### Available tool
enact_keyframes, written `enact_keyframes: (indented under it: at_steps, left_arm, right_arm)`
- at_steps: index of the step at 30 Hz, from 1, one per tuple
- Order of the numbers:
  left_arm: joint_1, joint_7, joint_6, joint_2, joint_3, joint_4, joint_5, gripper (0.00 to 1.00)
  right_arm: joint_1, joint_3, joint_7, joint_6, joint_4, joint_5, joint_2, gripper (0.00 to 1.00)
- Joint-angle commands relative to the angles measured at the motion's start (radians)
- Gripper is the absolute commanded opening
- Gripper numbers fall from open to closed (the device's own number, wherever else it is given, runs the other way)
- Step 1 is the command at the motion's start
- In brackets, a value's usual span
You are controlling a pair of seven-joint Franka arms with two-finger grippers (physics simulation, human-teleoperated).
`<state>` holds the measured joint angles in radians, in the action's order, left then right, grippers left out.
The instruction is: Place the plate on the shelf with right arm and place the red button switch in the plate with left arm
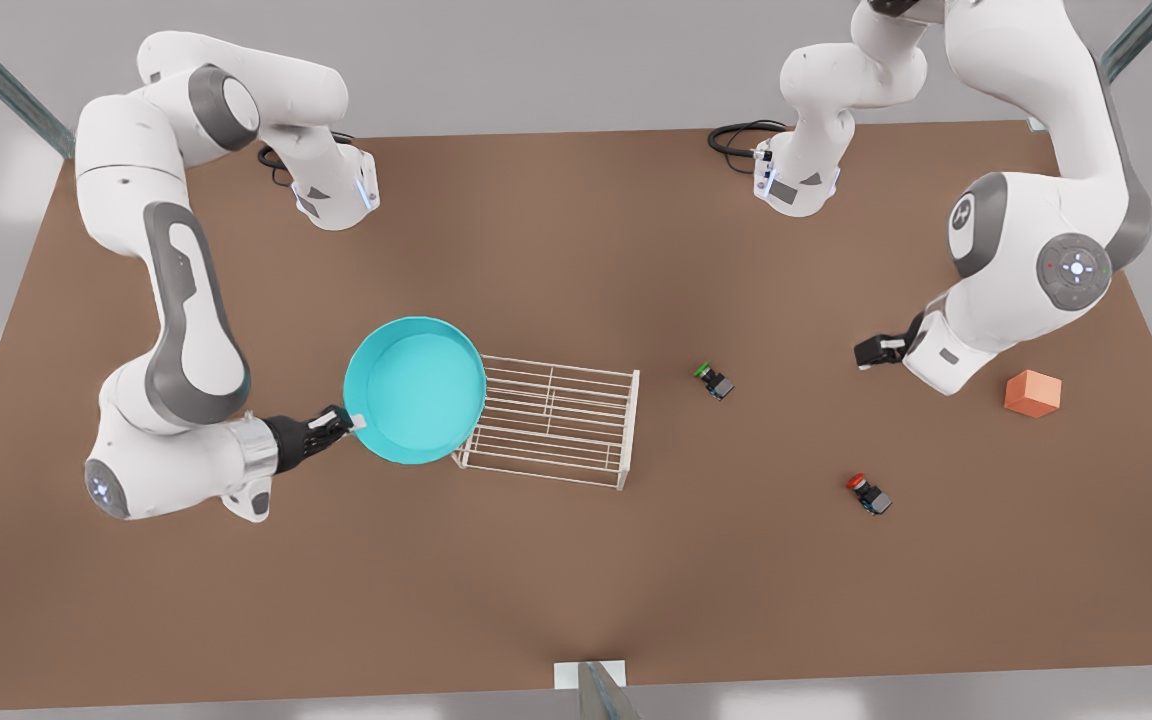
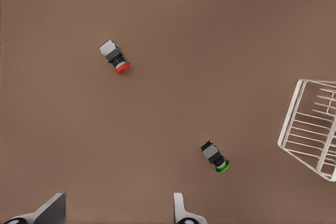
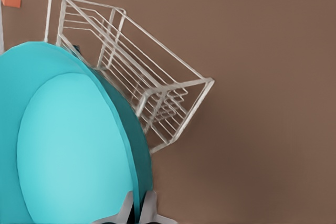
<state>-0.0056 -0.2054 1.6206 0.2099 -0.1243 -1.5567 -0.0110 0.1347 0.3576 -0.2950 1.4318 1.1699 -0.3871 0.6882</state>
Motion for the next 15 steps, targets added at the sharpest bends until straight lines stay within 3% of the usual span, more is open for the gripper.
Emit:
enact_keyframes:
  at_steps: [1, 4, 6, 15]
  left_arm:
    - [0.004, -0.304, 0.076, 0.023, 0.002, 0.003, 0.006, 1.0]
    - [0.045, -0.477, 0.295, 0.17, 0.002, 0.021, 0.014, 1.0]
    - [0.032, -0.635, 0.309, 0.278, -0.001, 0.128, 0.019, 1.0]
    - [-0.005, -0.548, 0.542, 0.436, -0.001, 0.106, 0.163, 1.0]
  right_arm:
    - [-0.029, 0.001, 0.16, 0.042, 0.022, -0.001, -0.009, 0.2]
    - [-0.07, 0.003, 0.191, 0.145, 0.097, -0.029, -0.032, 0.2]
    - [-0.09, 0.003, 0.208, 0.199, 0.126, -0.036, -0.041, 0.2]
    - [-0.159, -0.003, 0.224, 0.389, 0.148, -0.055, -0.013, 0.2]
